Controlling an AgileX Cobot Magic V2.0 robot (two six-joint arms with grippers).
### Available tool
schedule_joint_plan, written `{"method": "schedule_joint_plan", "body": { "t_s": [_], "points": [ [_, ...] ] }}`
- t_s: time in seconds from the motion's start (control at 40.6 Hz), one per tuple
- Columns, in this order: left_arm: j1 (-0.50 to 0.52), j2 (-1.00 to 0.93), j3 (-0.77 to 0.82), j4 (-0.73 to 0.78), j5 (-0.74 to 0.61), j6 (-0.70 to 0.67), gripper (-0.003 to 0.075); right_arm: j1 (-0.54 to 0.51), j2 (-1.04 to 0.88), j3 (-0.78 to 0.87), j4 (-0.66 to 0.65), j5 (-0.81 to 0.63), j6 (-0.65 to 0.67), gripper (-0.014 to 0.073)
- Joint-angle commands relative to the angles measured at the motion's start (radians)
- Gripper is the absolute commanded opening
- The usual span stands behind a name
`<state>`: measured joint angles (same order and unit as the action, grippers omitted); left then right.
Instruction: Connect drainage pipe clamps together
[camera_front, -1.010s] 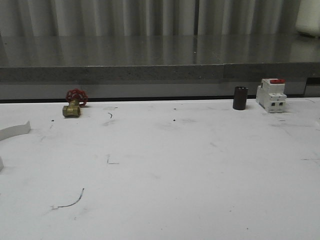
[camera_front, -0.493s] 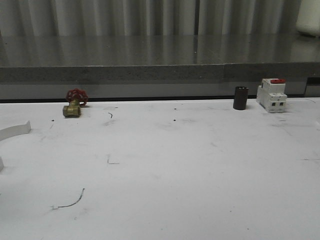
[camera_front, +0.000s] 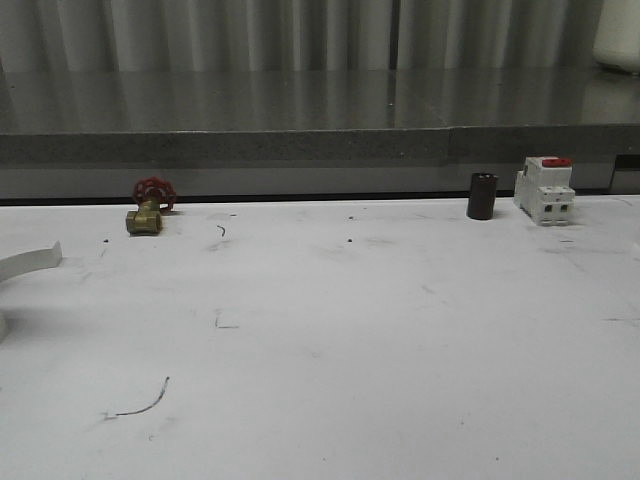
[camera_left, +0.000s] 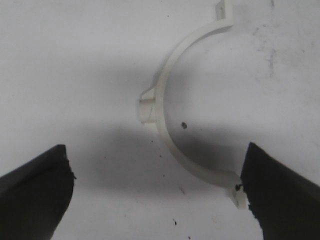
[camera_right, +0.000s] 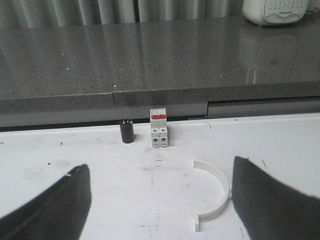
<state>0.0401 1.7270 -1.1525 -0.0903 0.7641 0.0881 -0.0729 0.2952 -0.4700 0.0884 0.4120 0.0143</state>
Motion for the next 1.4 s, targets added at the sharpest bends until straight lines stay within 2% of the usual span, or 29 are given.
{"method": "schedule_joint_plan", "body": {
  "t_s": [0.0,0.296,0.591,0.862,1.158,1.38],
  "points": [
    [-0.006,0.027,-0.067,-0.008,-0.008,0.000,0.0636,-0.007,0.016,-0.033,-0.007,-0.083,-0.004,0.0598],
    [-0.006,0.179,-0.171,-0.004,0.043,0.025,0.0636,-0.007,0.016,-0.033,-0.007,-0.083,-0.004,0.0598],
    [-0.006,0.198,-0.193,-0.036,0.075,0.056,0.0615,-0.007,0.016,-0.033,-0.007,-0.083,-0.004,0.0598],
    [-0.006,0.219,-0.193,-0.089,0.093,0.102,0.0458,-0.007,0.016,-0.033,-0.007,-0.083,-0.004,0.0598],
    [-0.006,0.219,-0.197,-0.080,0.103,0.102,0.0195,-0.007,0.016,-0.033,-0.007,-0.083,-0.004,0.0598],
    [-0.006,0.219,-0.197,-0.074,0.103,0.102,0.0144,-0.007,0.016,-0.033,-0.007,-0.083,-0.004,0.0598]
  ]
}}
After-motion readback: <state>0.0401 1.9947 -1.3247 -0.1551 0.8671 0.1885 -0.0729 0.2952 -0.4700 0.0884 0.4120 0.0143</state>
